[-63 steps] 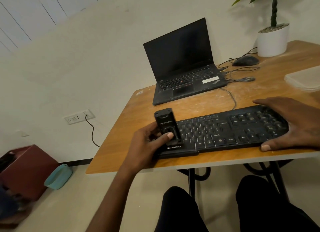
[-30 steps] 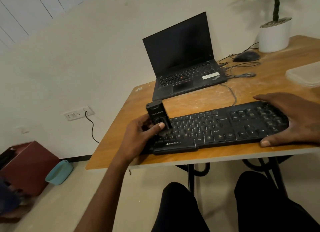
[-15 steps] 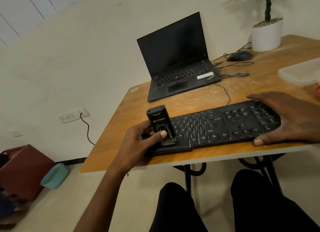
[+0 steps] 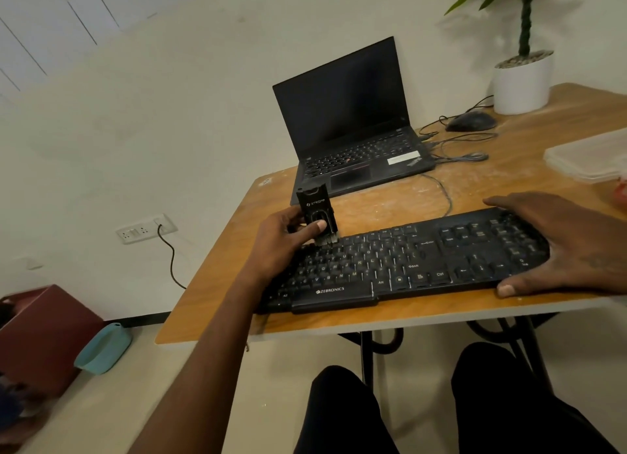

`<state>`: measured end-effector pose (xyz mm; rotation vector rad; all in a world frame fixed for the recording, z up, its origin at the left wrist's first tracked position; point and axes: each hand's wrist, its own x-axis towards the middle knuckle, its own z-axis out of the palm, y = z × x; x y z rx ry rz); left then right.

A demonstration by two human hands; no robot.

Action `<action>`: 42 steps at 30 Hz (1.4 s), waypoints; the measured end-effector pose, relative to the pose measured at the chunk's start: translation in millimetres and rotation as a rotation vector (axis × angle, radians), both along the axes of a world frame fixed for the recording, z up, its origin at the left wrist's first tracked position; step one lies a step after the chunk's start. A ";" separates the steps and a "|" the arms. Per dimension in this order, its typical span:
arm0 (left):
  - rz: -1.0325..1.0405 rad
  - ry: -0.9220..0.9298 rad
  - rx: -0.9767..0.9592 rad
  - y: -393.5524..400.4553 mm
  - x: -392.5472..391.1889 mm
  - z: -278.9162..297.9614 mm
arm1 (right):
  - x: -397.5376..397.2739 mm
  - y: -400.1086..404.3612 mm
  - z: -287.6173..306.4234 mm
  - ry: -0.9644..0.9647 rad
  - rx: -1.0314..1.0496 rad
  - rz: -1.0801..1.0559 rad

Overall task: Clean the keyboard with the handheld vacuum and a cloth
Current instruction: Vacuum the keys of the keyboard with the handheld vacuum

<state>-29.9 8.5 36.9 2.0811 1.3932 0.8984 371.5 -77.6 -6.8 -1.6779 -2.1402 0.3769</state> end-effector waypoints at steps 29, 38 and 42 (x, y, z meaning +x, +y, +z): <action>-0.049 -0.066 -0.041 -42.4 -11.4 -6.4 | -4.7 -8.7 6.8 0.012 -0.022 -0.025; -0.110 -0.109 -0.026 -61.2 4.6 -11.6 | -7.9 -10.7 12.1 0.002 -0.028 -0.021; -0.042 -0.064 0.013 -19.7 20.6 -6.9 | -7.9 -14.2 13.7 0.022 -0.034 -0.011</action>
